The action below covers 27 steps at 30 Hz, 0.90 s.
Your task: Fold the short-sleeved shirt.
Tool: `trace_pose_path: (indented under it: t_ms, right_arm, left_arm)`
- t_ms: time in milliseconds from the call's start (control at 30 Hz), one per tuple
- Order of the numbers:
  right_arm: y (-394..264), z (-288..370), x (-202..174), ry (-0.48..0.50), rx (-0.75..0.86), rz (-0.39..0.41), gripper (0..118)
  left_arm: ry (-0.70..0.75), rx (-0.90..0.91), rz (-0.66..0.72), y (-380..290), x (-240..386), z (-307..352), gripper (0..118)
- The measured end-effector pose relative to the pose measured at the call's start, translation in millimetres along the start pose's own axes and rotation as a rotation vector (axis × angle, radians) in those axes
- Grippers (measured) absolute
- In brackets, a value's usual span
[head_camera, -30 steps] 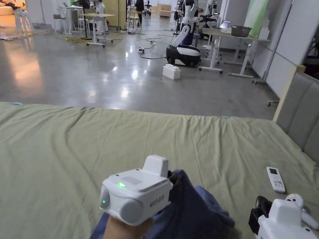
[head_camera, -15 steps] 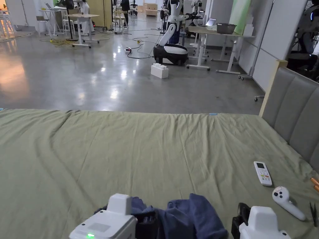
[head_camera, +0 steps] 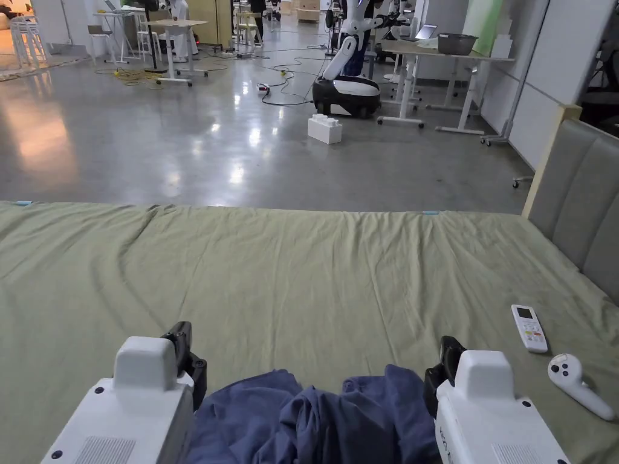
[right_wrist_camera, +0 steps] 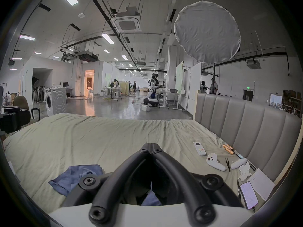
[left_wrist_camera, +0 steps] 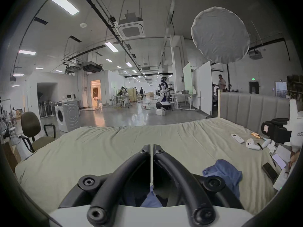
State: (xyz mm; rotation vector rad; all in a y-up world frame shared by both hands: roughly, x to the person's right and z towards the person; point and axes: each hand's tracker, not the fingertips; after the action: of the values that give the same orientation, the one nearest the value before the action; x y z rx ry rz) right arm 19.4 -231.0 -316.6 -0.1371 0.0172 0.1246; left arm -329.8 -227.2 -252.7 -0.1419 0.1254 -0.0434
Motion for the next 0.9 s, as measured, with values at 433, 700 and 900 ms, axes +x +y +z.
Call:
trace_pose_path:
  t_ms: [433, 700, 900]
  right_arm:
    - [-11, -7, -5, 0.038, -0.044, 0.015, 0]
    - [-31, -8, 0, 0.039, -0.119, 0.024, 0]
    - [-48, -12, 6, 0.033, -0.161, 0.036, 0]
  left_arm:
    - [-0.014, -0.358, 0.125, -63, -48, -41, 0]
    - [-0.016, -0.766, 0.176, -120, -55, -94, 36]
    - [0.010, -0.889, 0.195, -144, -47, -116, 68]
